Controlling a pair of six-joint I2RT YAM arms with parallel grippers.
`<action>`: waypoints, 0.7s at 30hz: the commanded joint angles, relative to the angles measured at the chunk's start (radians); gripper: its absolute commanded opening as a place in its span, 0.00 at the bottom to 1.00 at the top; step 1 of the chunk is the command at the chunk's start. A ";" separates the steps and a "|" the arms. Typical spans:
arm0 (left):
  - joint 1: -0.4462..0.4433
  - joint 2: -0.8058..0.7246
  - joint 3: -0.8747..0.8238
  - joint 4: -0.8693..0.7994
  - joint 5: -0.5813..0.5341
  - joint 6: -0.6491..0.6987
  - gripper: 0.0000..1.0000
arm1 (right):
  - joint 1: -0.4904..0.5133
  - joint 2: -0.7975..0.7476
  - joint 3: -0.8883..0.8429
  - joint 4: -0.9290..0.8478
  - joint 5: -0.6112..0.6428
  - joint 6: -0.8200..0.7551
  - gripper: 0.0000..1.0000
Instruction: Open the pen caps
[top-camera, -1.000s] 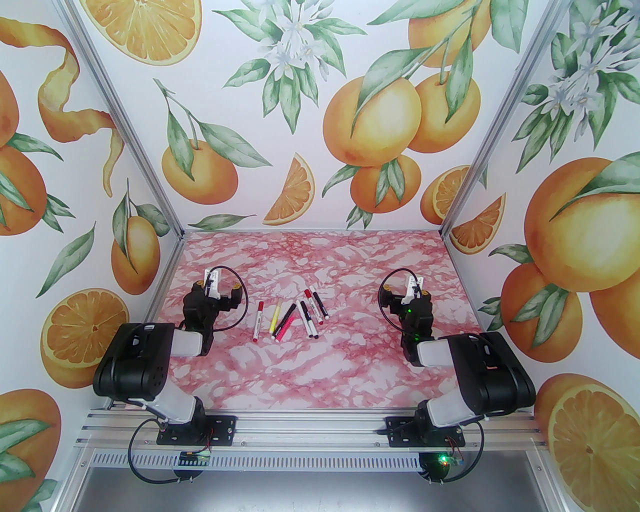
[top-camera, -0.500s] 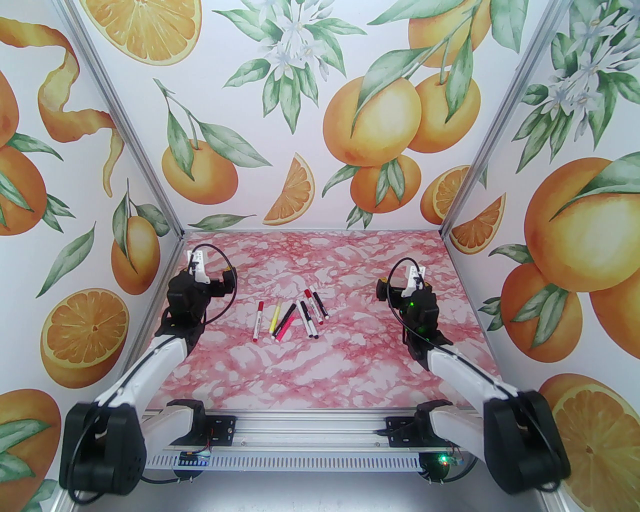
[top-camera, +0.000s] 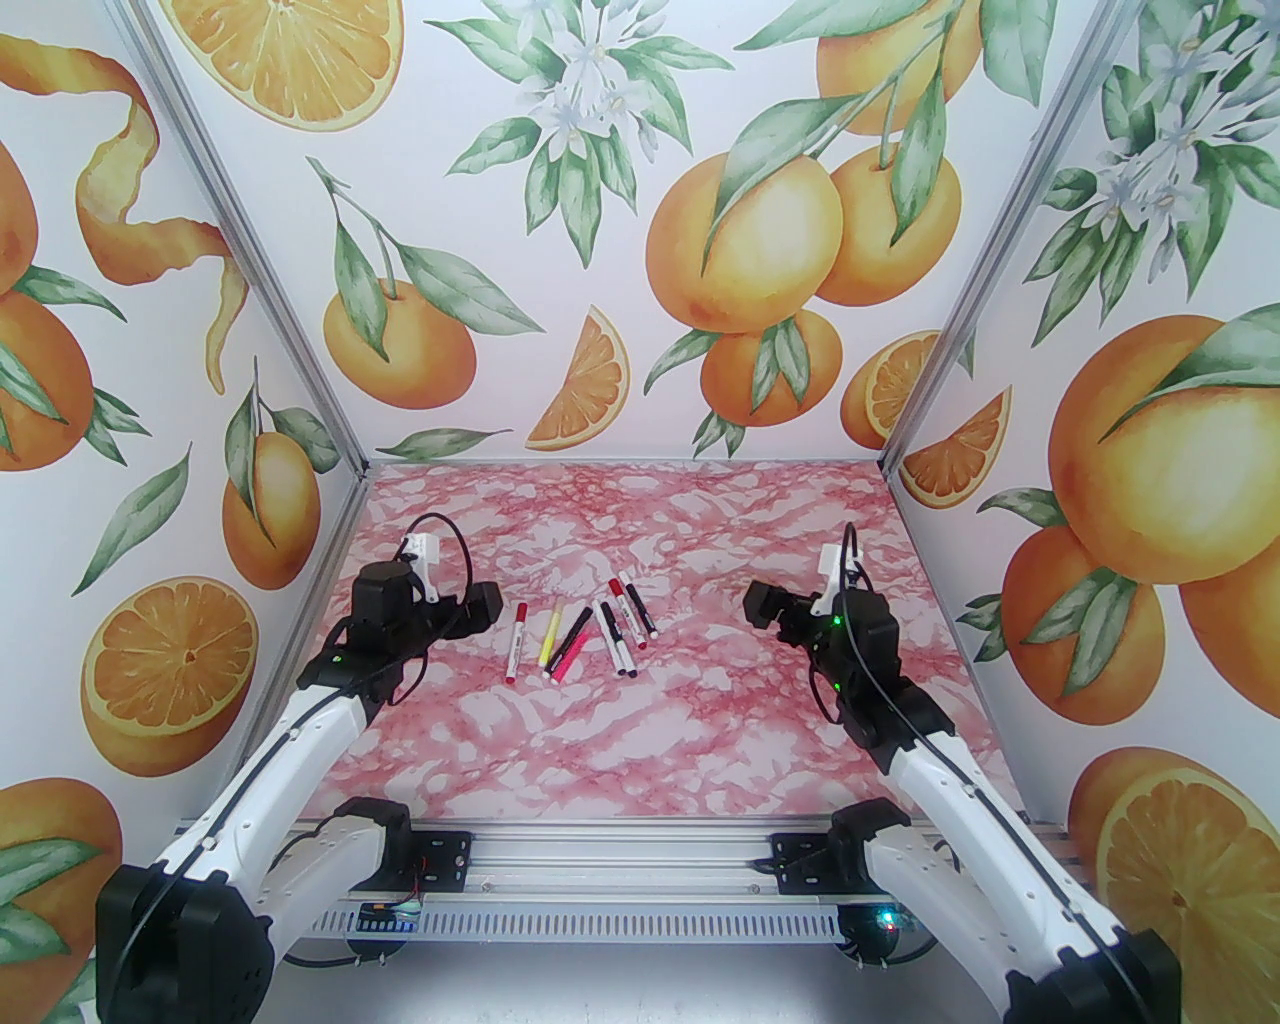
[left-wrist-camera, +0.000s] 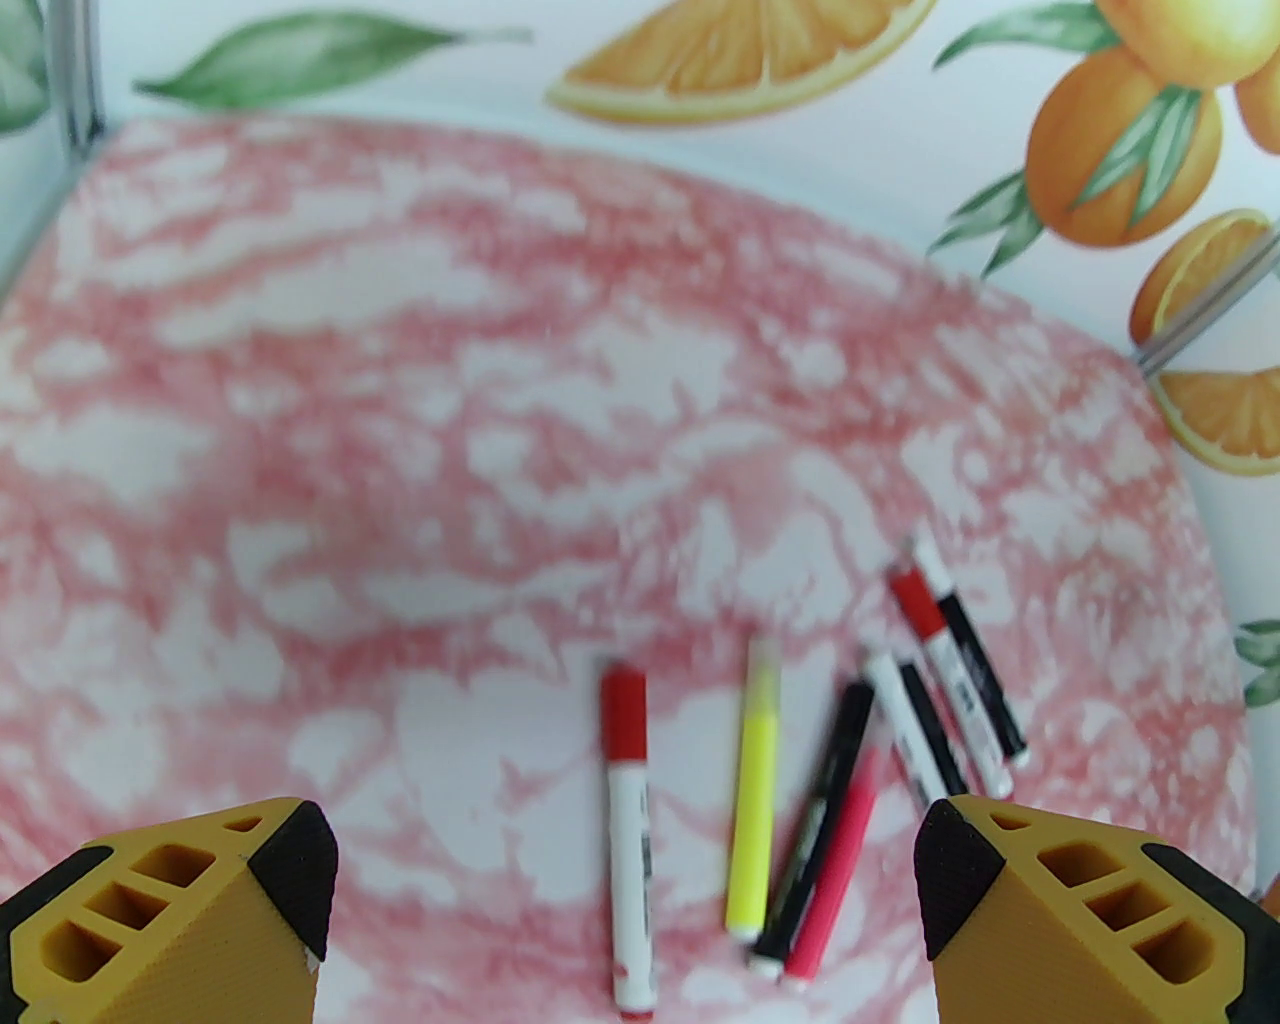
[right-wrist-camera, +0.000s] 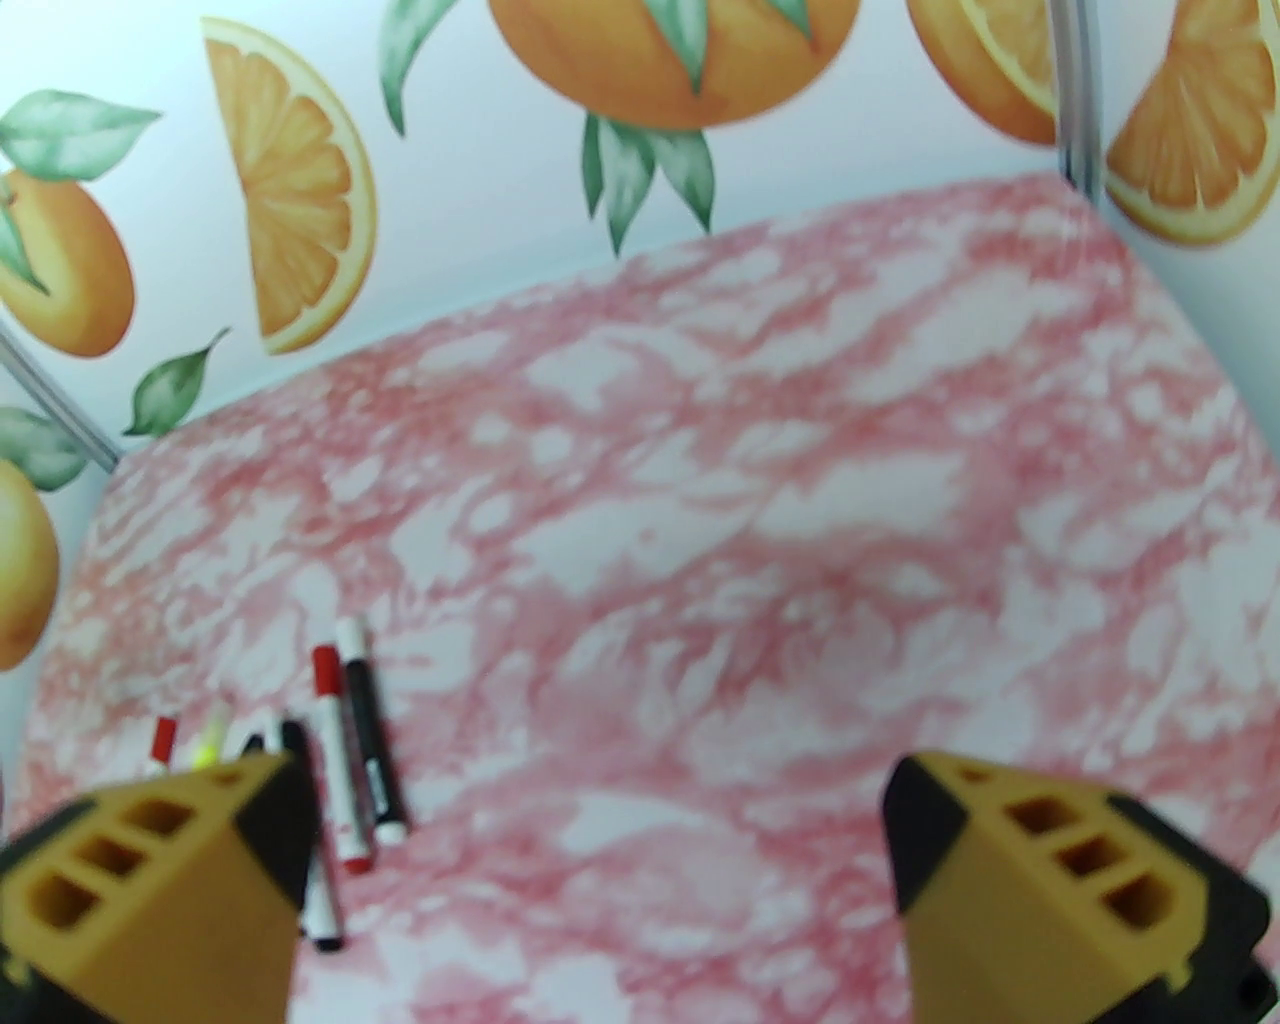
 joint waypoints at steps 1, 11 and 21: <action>-0.012 -0.022 -0.011 -0.116 -0.016 -0.044 1.00 | 0.009 -0.008 -0.002 -0.108 -0.075 0.081 1.00; -0.080 0.166 0.031 -0.179 -0.055 -0.080 1.00 | 0.051 -0.110 0.068 -0.342 -0.114 0.106 1.00; -0.160 0.331 0.069 -0.187 -0.050 -0.067 1.00 | 0.051 -0.283 0.068 -0.452 -0.075 0.112 1.00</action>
